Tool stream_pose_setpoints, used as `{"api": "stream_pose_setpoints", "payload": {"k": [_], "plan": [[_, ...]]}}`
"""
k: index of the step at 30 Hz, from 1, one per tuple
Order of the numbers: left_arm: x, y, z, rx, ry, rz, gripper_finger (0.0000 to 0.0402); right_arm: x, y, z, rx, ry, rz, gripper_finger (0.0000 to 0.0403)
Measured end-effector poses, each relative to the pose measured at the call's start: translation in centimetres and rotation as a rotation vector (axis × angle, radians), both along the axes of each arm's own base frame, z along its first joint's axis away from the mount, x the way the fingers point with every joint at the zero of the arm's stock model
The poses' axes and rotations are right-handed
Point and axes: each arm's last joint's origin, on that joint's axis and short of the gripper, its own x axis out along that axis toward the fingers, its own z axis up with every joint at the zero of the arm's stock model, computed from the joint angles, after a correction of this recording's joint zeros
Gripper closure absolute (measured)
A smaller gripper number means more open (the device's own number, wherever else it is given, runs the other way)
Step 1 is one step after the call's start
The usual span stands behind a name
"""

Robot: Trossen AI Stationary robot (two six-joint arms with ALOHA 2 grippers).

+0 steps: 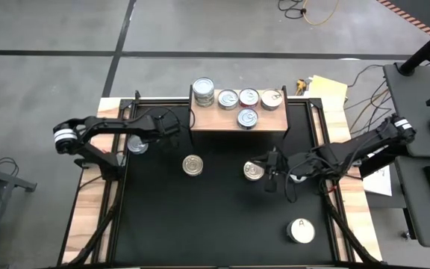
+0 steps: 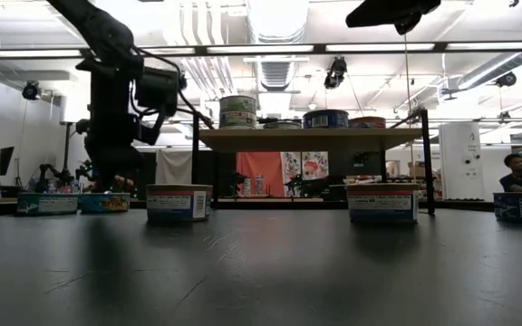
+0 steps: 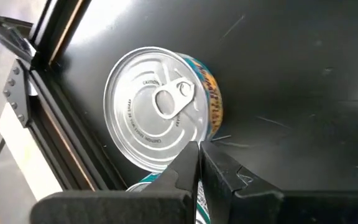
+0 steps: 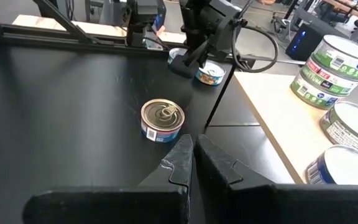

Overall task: Stack canned seafood by type on shelf
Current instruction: Put the yellow tuna can on the shelf

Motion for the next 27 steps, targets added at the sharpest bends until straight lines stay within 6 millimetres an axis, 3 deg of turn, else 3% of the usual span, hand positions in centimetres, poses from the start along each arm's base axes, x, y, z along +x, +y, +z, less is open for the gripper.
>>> {"api": "stream_pose_setpoints", "payload": {"k": [17, 27], "plan": [[0.6, 0.4, -1.7, 0.022, 0.065, 0.013, 0.0401, 0.1, 0.0, -0.3, 0.006, 0.018, -0.004, 0.0390], [0.4, -0.1, -1.6, -0.077, 0.046, 0.018, 0.0401, 0.1, 0.0, -0.3, 0.006, 0.018, -0.004, 0.0390]]}}
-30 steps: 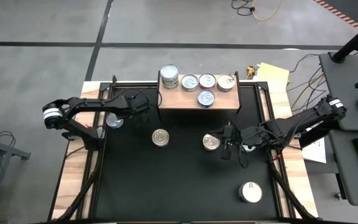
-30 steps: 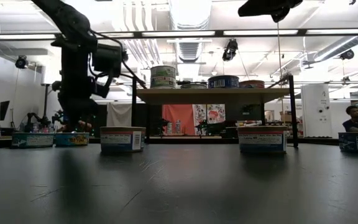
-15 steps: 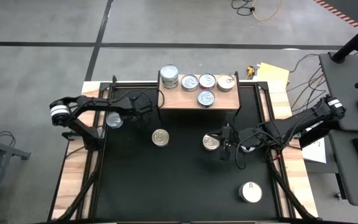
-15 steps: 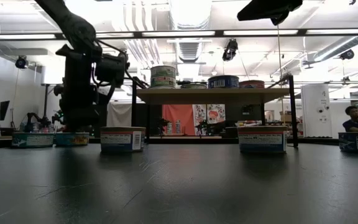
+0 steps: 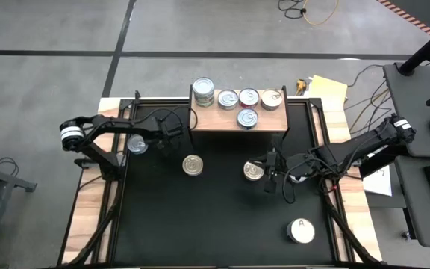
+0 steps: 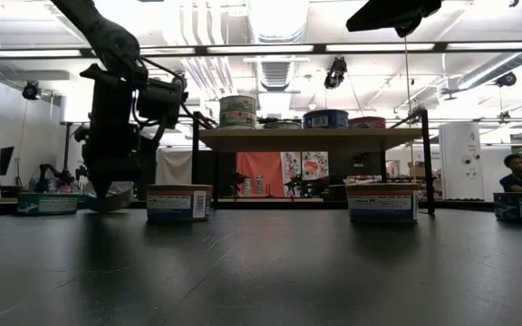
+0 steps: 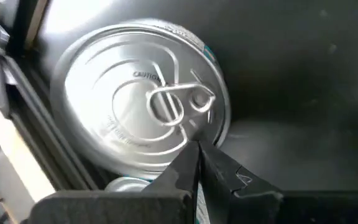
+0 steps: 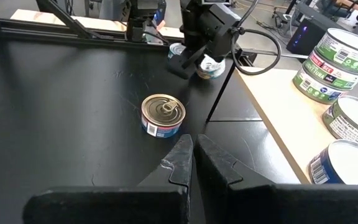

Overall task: Stack canned seafood by type on shelf
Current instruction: Put the yellow tuna can on the shelf

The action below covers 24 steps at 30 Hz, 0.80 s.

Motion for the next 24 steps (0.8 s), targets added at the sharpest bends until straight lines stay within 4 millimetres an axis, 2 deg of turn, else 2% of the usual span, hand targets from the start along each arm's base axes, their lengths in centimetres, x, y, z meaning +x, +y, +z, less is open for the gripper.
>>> {"api": "stream_pose_setpoints", "payload": {"k": [9, 16, 24], "plan": [[0.2, -0.8, -0.2, -0.142, -0.049, 0.008, 0.0401, 0.0, 0.0, 0.0, 0.000, 0.001, 0.000, 0.0390], [0.1, -2.3, -0.2, -0.254, -0.035, 0.024, 0.0401, 0.0, 0.0, 0.0, -0.001, 0.002, 0.000, 0.0390], [0.3, -4.3, -0.1, -0.284, 0.002, -0.011, 0.0401, 0.0, 0.0, 0.0, -0.002, 0.004, 0.000, 0.0390]]}}
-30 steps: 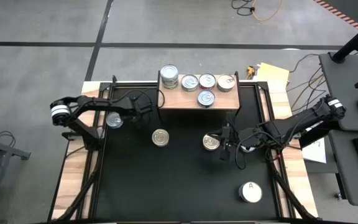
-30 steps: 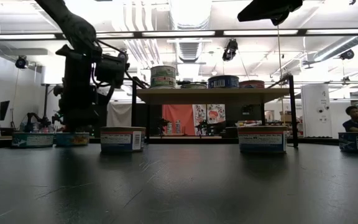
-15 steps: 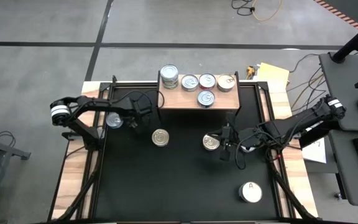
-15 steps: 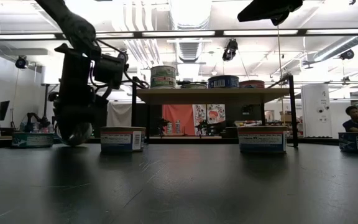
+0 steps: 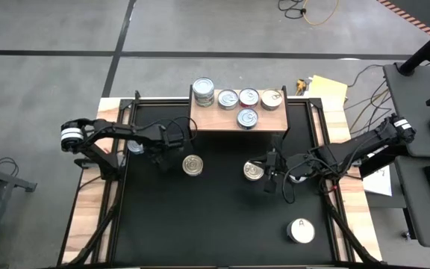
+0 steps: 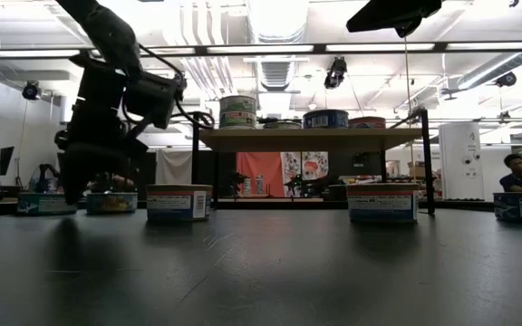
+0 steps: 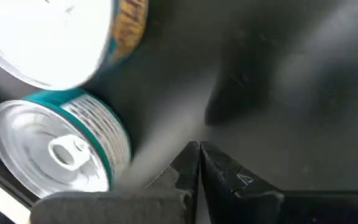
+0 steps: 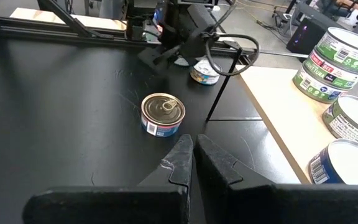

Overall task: Stack canned seafood by type on shelf
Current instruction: Put the yellow tuna can on the shelf

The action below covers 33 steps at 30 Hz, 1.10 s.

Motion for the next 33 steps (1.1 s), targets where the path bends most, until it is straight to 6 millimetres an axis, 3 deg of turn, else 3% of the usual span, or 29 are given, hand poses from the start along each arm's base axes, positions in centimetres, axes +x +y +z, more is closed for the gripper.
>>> {"api": "stream_pose_setpoints", "payload": {"k": [6, 13, 19, 33], "plan": [[0.2, -0.4, 1.3, 0.021, -0.021, -0.063, 0.0401, 0.0, 0.0, 0.0, 0.000, 0.000, 0.000, 0.0390], [0.5, 2.3, 2.8, 0.398, 0.056, -0.119, 0.0402, 0.0, 0.0, 0.0, 0.008, -0.002, -0.004, 0.0390], [0.0, 3.8, 2.0, 0.370, 0.085, -0.061, 0.0402, 0.0, 0.0, -0.1, 0.014, 0.002, -0.006, 0.0390], [0.9, 4.0, -0.1, 0.297, 0.072, -0.046, 0.0402, -0.1, 0.0, -0.2, 0.018, 0.008, -0.009, 0.0390]]}}
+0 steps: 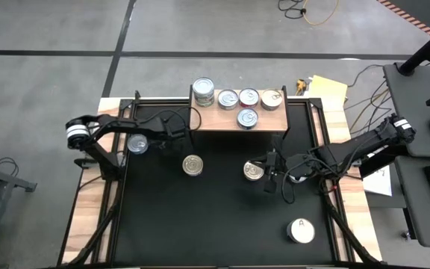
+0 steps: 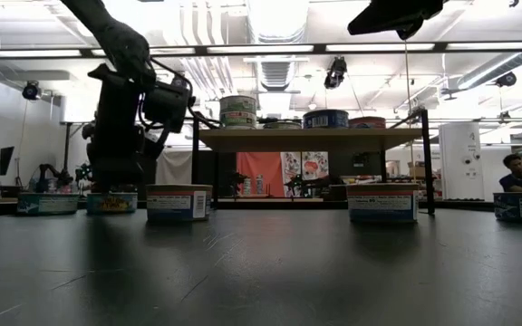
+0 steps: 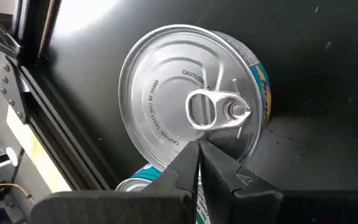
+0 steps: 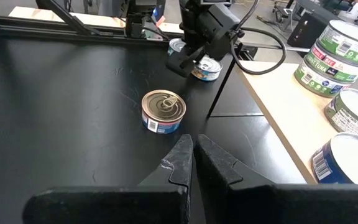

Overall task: Stack canned seafood by type on shelf
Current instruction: Put the yellow tuna can on the shelf

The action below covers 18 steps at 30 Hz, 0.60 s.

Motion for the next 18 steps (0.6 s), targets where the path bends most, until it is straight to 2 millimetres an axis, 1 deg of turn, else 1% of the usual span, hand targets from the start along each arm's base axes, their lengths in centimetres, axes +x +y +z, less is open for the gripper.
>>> {"api": "stream_pose_setpoints", "payload": {"k": [5, 9, 14, 18], "plan": [[0.1, 0.0, -0.3, -0.011, 0.016, 0.000, 0.0401, 0.0, 0.0, 0.0, 0.002, 0.002, -0.001, 0.0390], [0.1, -0.3, -0.2, -0.044, 0.002, 0.003, 0.0401, 0.0, 0.0, 0.0, 0.005, 0.001, -0.002, 0.0390], [-0.2, -1.6, 0.2, -0.145, 0.007, 0.006, 0.0401, -0.1, 0.0, -0.1, 0.010, 0.012, -0.006, 0.0390], [-0.3, -2.9, 0.5, -0.242, 0.026, 0.025, 0.0401, -0.1, 0.0, -0.2, 0.019, 0.012, -0.011, 0.0390]]}}
